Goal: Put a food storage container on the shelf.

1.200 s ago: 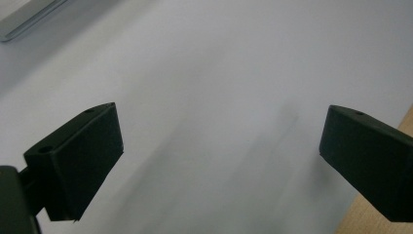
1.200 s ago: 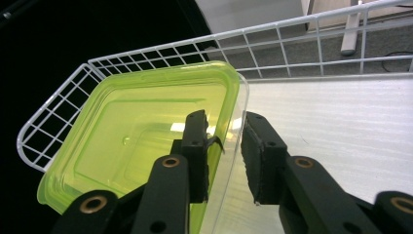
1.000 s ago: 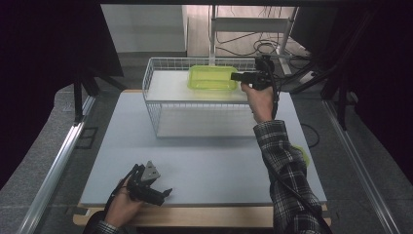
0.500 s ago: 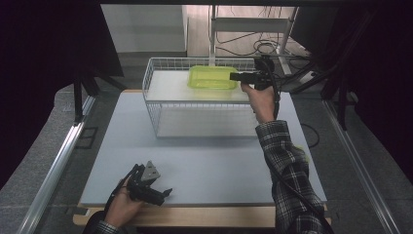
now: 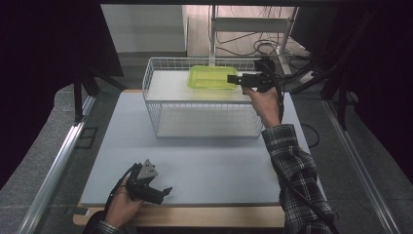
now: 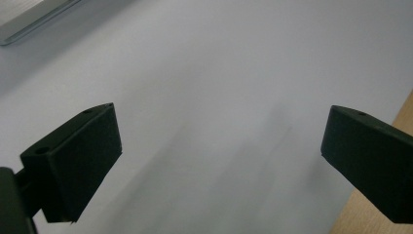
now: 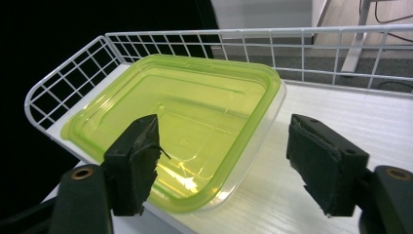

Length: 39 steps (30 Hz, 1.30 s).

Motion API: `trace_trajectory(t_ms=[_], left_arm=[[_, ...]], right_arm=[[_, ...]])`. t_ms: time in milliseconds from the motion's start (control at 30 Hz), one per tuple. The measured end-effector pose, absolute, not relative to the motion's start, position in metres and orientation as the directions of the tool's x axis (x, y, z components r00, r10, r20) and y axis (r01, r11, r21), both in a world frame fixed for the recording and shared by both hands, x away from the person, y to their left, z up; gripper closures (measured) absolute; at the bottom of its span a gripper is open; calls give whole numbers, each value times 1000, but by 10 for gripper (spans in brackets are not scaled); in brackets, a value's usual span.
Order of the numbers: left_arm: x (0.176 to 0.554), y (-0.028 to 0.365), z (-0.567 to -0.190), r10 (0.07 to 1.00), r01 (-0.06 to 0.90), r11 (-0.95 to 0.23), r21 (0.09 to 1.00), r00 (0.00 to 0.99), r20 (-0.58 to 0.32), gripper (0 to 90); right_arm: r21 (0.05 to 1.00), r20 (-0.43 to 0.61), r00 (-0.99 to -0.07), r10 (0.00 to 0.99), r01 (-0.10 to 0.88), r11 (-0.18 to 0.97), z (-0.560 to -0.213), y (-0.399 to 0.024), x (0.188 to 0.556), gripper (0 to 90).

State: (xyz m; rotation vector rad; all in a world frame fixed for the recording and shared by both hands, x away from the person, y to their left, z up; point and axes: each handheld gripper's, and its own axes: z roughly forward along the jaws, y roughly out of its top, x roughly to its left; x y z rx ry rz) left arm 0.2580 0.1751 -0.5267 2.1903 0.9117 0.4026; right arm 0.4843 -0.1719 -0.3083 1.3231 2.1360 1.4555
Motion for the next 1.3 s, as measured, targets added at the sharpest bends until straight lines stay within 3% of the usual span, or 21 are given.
trace_trajectory(t_ms=[467,1000,1300], left_arm=[[259,179,-524,712,513,-420,749,698,-79,0],[259,179,-524,715,504,-434,747,697,-54,7],[259,176,-525,704,496,-457,739,709,-40,7]], right_arm=[[852,224,-640,735,495,171,-313,-176,456,134],[851,93,-722,686,415,322,-325,-177,416,43],[851,77,-738,671,399,342,-337,-186,397,27]])
